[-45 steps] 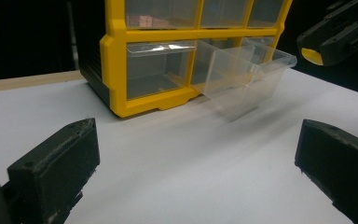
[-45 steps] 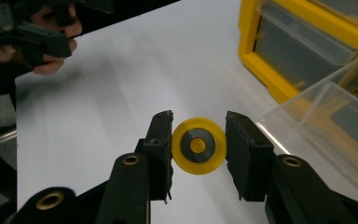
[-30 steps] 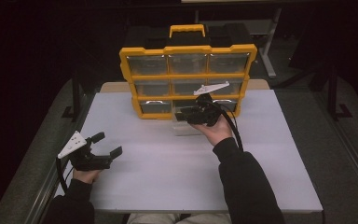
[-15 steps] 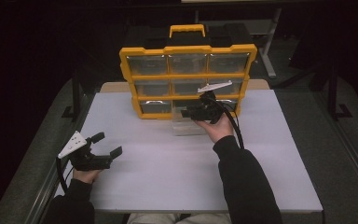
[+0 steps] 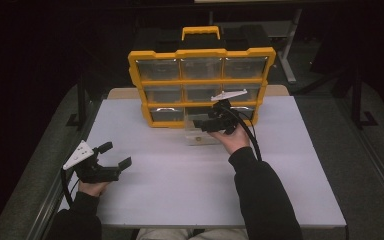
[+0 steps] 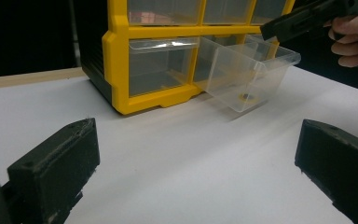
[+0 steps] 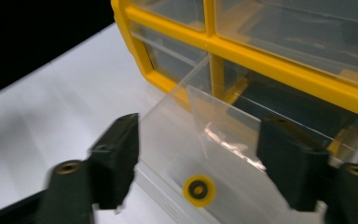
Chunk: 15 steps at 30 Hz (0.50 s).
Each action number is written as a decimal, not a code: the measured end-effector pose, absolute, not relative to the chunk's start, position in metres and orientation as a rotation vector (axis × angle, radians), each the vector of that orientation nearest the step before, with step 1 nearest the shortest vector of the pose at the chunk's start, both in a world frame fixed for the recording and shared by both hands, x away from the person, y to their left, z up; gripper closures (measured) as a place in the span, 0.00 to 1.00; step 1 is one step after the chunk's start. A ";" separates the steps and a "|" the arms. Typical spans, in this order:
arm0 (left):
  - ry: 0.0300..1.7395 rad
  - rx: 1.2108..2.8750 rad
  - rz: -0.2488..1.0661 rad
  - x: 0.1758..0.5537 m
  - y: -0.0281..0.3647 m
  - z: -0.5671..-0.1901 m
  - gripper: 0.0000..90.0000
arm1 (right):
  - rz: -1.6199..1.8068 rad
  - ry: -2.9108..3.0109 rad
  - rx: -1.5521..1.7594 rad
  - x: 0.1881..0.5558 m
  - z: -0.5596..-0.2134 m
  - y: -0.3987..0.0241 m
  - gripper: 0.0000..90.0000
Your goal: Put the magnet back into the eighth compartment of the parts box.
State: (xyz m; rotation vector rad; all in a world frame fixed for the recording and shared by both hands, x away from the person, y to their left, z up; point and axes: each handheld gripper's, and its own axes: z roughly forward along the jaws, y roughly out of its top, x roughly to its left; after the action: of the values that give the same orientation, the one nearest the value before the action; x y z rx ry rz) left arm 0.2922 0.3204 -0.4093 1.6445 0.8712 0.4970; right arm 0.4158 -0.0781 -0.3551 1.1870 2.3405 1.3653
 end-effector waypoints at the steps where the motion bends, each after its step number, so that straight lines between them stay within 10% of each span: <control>1: 0.871 1.645 0.497 0.292 0.320 -0.409 0.00 | 1.397 2.332 1.204 0.415 -0.354 -0.079 0.25; 5: 0.871 1.645 0.496 0.292 0.320 -0.410 0.00 | 1.373 2.299 1.162 0.412 -0.352 -0.080 0.00; 15: 0.871 1.646 0.497 0.292 0.320 -0.409 0.00 | 1.387 2.299 1.127 0.406 -0.352 -0.091 0.00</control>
State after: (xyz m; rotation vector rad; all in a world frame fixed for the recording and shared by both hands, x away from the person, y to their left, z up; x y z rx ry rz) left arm 0.2919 0.3202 -0.4094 1.6461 0.8713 0.4969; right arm 0.4055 -0.0907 -0.3518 1.1267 2.2991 1.3871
